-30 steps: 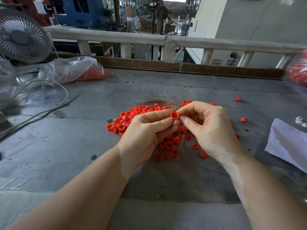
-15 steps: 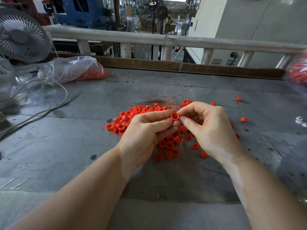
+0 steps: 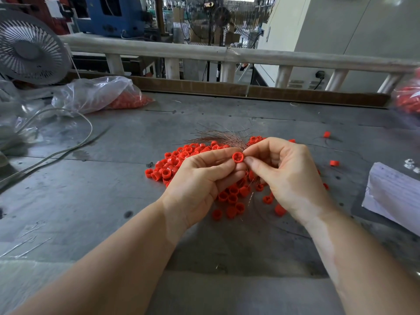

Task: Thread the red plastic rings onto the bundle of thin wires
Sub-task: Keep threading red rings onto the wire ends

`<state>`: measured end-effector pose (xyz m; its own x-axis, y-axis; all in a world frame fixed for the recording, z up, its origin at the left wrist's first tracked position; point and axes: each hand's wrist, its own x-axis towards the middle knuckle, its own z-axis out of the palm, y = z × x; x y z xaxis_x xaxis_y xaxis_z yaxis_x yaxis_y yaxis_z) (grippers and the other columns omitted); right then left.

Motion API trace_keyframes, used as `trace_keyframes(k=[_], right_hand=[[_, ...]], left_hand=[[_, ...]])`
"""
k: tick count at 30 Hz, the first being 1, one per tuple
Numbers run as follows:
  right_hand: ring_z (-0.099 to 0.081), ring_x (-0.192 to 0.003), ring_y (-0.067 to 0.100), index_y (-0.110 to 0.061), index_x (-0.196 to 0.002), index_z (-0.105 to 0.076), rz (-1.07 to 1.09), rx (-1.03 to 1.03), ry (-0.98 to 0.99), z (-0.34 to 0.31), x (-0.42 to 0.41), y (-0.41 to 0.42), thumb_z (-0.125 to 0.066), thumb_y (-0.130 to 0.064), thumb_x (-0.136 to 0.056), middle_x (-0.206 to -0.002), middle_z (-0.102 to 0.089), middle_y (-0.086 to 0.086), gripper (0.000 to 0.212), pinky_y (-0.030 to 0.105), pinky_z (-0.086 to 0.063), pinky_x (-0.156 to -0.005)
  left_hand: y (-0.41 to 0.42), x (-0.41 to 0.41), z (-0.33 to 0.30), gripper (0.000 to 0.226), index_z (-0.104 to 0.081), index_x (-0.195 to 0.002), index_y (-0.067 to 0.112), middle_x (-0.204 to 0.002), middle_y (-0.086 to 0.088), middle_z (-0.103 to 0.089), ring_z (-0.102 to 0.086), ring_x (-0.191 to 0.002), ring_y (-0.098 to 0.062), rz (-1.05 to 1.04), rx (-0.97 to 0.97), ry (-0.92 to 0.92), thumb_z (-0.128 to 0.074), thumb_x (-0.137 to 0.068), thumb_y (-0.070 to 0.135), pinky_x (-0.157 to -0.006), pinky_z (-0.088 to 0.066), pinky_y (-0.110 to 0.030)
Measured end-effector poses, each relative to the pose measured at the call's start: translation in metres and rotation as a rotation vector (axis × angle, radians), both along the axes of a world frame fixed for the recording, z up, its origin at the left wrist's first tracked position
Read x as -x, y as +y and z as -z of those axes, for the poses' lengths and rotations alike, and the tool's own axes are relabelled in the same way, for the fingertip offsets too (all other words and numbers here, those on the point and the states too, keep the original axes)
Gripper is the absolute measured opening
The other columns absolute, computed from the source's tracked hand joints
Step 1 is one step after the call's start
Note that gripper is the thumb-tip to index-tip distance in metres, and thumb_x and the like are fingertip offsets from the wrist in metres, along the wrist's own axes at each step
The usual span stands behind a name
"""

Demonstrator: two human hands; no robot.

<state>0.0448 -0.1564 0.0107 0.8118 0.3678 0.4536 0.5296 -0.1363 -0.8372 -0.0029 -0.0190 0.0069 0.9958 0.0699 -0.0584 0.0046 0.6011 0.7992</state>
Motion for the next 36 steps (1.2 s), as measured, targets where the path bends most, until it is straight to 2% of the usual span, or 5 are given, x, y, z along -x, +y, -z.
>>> trace_keyframes(k=[5, 9, 18, 27, 36], right_hand=[[-0.056, -0.054, -0.005, -0.017, -0.076, -0.066, 0.003, -0.058, 0.074, 0.0008, -0.0008, 0.0001, -0.067, 0.001, -0.082, -0.062, -0.066, -0.01, 0.018, 0.008, -0.042, -0.052], [-0.053, -0.05, 0.002, -0.02, -0.073, -0.066, 0.024, -0.064, 0.133, 0.0029, -0.0018, -0.0012, -0.068, -0.004, -0.083, -0.062, -0.067, -0.005, 0.018, 0.016, -0.043, -0.046], [-0.055, -0.053, 0.014, -0.019, -0.071, -0.065, 0.058, -0.084, 0.171, 0.0026, -0.0017, -0.0005, -0.071, -0.008, -0.081, -0.065, -0.068, 0.005, 0.015, 0.021, -0.045, -0.046], [-0.058, -0.057, 0.022, -0.019, -0.07, -0.065, 0.049, -0.098, 0.182, 0.0007, -0.0001, 0.0, -0.072, -0.008, -0.079, -0.065, -0.068, 0.007, 0.016, 0.027, -0.048, -0.053], [-0.058, -0.056, 0.007, -0.019, -0.073, -0.065, 0.019, -0.114, 0.178, 0.0005, -0.0005, -0.0003, -0.07, -0.004, -0.081, -0.062, -0.067, -0.003, 0.018, 0.015, -0.045, -0.049]], left_hand=[[0.0011, -0.0004, 0.0009, 0.03, -0.065, -0.095, -0.001, -0.073, -0.009, -0.07, -0.069, -0.067, -0.012, 0.035, 0.019, -0.003, -0.058, -0.066, -0.001, -0.064, -0.057, -0.019], [0.0015, -0.0002, 0.0021, 0.03, -0.064, -0.097, -0.002, -0.075, -0.009, -0.069, -0.069, -0.068, -0.012, 0.052, 0.024, -0.011, -0.058, -0.067, -0.001, -0.064, -0.057, -0.019], [-0.0002, -0.0003, 0.0026, 0.017, -0.061, -0.093, 0.0, -0.075, -0.009, -0.068, -0.068, -0.068, -0.012, 0.051, -0.003, -0.05, -0.052, -0.08, -0.005, -0.065, -0.057, -0.02], [-0.0001, 0.0003, 0.001, 0.021, -0.064, -0.097, 0.002, -0.075, -0.009, -0.07, -0.069, -0.067, -0.012, 0.067, -0.026, -0.061, -0.047, -0.087, -0.005, -0.064, -0.056, -0.019], [-0.0027, 0.0, 0.0013, 0.021, -0.062, -0.098, 0.0, -0.075, -0.007, -0.069, -0.067, -0.069, -0.011, 0.057, -0.007, -0.067, -0.043, -0.091, -0.005, -0.072, -0.057, -0.022]])
